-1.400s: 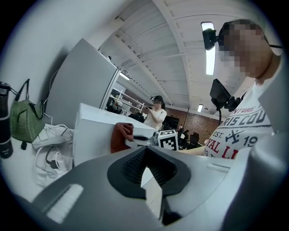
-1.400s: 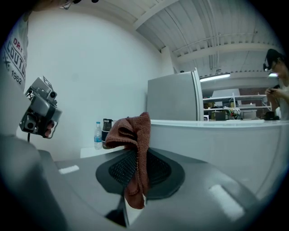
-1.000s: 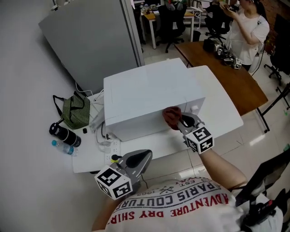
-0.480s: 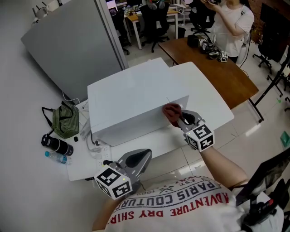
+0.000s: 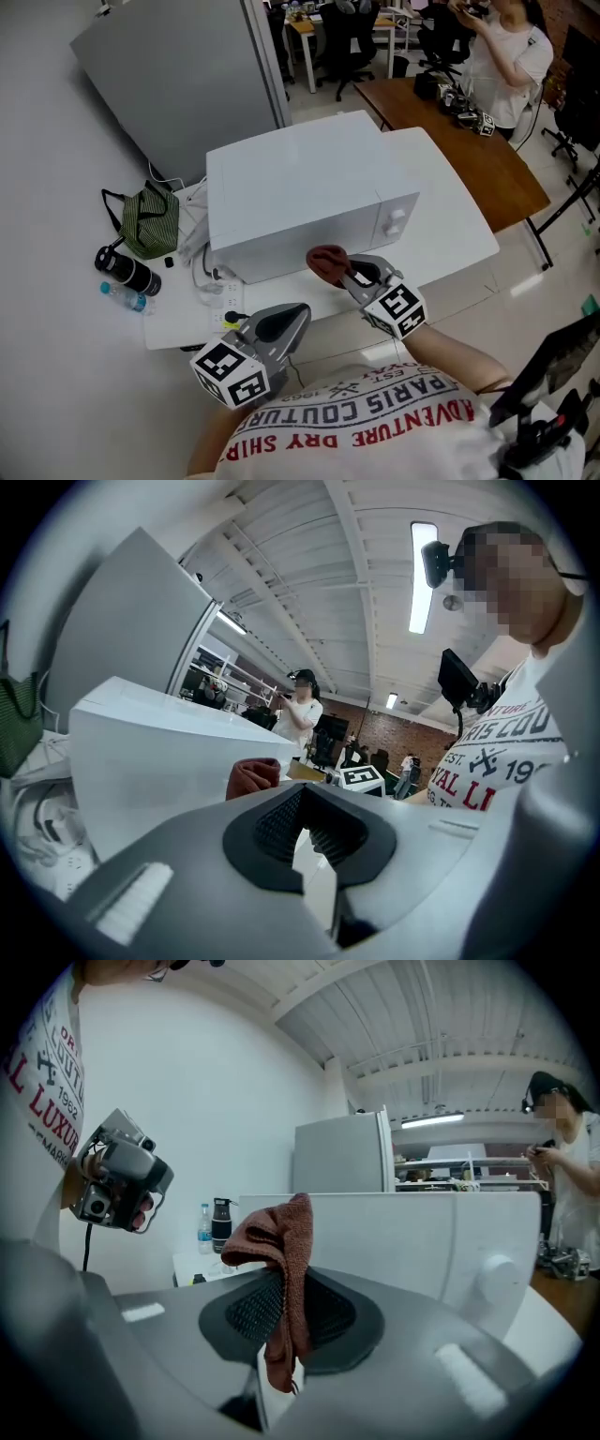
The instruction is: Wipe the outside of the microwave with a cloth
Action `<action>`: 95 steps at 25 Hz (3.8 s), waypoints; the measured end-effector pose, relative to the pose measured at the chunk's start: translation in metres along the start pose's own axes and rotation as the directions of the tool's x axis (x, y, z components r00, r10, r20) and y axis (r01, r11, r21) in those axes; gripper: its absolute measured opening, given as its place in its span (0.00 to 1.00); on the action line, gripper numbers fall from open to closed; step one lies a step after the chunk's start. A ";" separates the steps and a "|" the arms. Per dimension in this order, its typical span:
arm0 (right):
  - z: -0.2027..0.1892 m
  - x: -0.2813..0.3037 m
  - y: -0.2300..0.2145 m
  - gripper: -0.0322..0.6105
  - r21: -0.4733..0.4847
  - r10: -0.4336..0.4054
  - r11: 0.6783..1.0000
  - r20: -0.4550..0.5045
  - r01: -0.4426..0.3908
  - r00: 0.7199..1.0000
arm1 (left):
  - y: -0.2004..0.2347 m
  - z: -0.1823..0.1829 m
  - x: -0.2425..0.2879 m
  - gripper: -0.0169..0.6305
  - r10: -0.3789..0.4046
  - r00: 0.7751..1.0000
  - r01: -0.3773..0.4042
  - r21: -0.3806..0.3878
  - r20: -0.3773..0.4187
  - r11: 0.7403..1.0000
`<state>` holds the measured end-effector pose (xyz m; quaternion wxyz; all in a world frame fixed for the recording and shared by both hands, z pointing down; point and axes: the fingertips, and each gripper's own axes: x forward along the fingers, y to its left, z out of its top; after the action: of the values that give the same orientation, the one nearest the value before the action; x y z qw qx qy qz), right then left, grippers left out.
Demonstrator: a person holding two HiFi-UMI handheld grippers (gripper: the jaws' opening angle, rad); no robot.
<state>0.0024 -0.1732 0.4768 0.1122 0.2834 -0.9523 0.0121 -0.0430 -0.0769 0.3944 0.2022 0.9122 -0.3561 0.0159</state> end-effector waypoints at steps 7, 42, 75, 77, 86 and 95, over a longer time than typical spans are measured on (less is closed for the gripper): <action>-0.002 0.076 0.070 0.12 -0.005 0.131 0.991 -0.013 -0.131 0.991 | 0.044 -0.007 -0.081 0.04 0.167 0.985 -0.165 -0.044 0.037 0.985; -0.062 0.085 -0.013 0.12 0.012 -0.047 0.999 -0.111 0.049 0.993 | 0.073 -0.008 -0.059 0.04 0.154 0.988 -0.153 -0.076 0.010 0.985; 0.152 0.008 0.023 0.12 0.124 0.449 0.873 0.171 -0.472 0.877 | 0.043 0.001 -0.048 0.04 0.186 0.980 -0.182 -0.060 0.064 0.981; 0.166 0.029 0.036 0.12 0.118 0.456 0.871 0.162 -0.476 0.875 | 0.050 0.014 -0.068 0.04 0.203 0.975 -0.200 -0.038 0.094 0.979; 0.181 0.146 0.067 0.12 0.378 0.469 0.813 0.024 -0.442 0.883 | 0.063 0.031 -0.161 0.04 0.275 0.948 -0.284 0.037 0.161 0.958; 0.164 0.203 0.064 0.12 0.473 0.475 0.820 -0.247 -0.323 0.845 | 0.082 0.028 -0.210 0.04 0.297 0.927 -0.304 -0.006 0.228 0.953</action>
<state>-0.2316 -0.2429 0.3640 0.2140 0.0843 -0.9298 0.2875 -0.2569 -0.0066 0.3616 0.1422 0.8457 -0.5118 -0.0520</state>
